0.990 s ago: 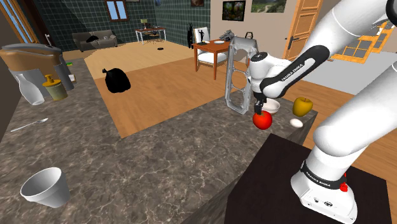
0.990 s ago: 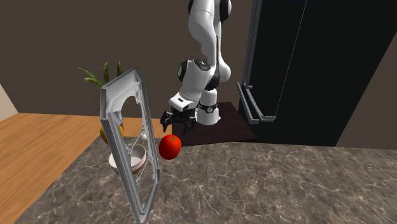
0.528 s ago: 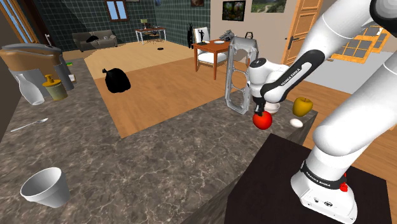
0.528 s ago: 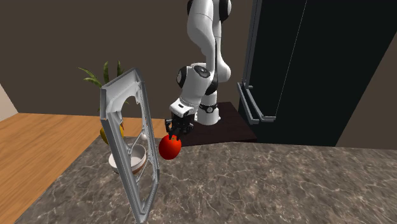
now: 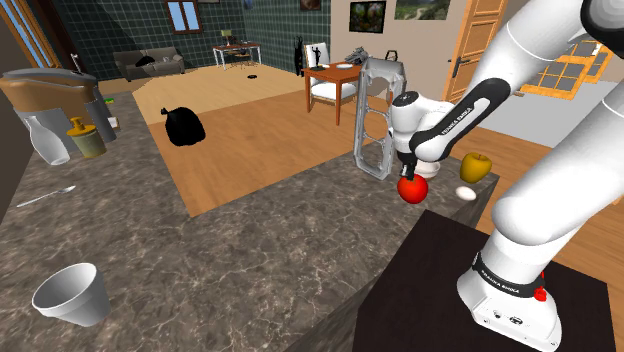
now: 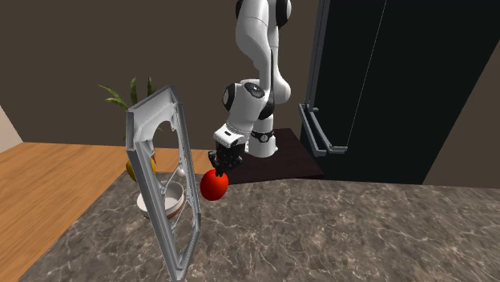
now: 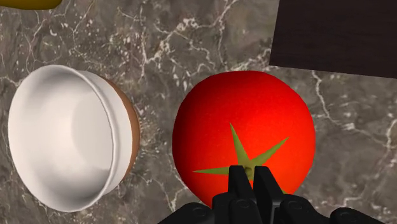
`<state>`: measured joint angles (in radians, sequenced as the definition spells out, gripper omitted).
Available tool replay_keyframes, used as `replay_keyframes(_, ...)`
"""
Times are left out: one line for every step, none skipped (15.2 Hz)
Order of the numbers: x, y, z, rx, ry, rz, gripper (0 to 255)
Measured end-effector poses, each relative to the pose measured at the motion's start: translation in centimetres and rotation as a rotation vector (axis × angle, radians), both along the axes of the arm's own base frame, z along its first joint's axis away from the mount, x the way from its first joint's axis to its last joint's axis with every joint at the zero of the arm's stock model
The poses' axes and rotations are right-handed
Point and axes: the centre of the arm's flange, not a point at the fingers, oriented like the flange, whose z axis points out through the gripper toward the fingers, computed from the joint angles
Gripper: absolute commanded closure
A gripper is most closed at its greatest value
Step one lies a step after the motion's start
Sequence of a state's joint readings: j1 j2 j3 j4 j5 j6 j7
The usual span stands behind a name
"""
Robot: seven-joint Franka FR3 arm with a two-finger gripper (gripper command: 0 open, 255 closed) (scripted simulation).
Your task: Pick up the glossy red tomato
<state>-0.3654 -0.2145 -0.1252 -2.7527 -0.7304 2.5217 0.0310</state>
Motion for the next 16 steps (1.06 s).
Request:
replay_keyframes(0.0, 0.0, 0.2, 0.0, 0.001, 0.0, 255)
replay_keyframes(0.0, 0.0, 0.6, 0.0, 0.001, 0.0, 255)
replay_keyframes(0.0, 0.0, 1.0, 0.0, 0.001, 0.0, 255)
replay_keyframes(0.0, 0.0, 1.5, 0.0, 0.001, 0.0, 255)
replay_keyframes(0.0, 0.0, 2.1, 0.0, 0.001, 0.0, 255)
replay_keyframes(0.0, 0.0, 2.5, 0.0, 0.001, 0.0, 255)
replay_keyframes(-0.1, 0.0, 3.0, 0.0, 0.001, 0.0, 255)
replay_keyframes(0.0, 0.0, 3.5, 0.0, 0.001, 0.0, 255)
replay_keyframes(0.0, 0.1, 4.2, 0.0, 0.001, 0.0, 255)
replay_keyframes(0.0, 0.0, 4.7, 0.0, 0.001, 0.0, 255)
replay_keyframes(0.0, 0.0, 5.2, 0.0, 0.001, 0.0, 255)
replay_keyframes(0.0, 0.1, 5.7, 0.0, 0.001, 0.0, 255)
replay_keyframes(0.1, 0.0, 6.2, 0.0, 0.001, -0.001, 255)
replay_keyframes(0.0, 0.1, 6.8, 0.0, 0.001, 0.0, 255)
replay_keyframes(0.0, 0.0, 7.3, 0.0, 0.001, 0.0, 255)
replay_keyframes(0.0, 0.0, 7.6, 0.0, 0.001, 0.0, 255)
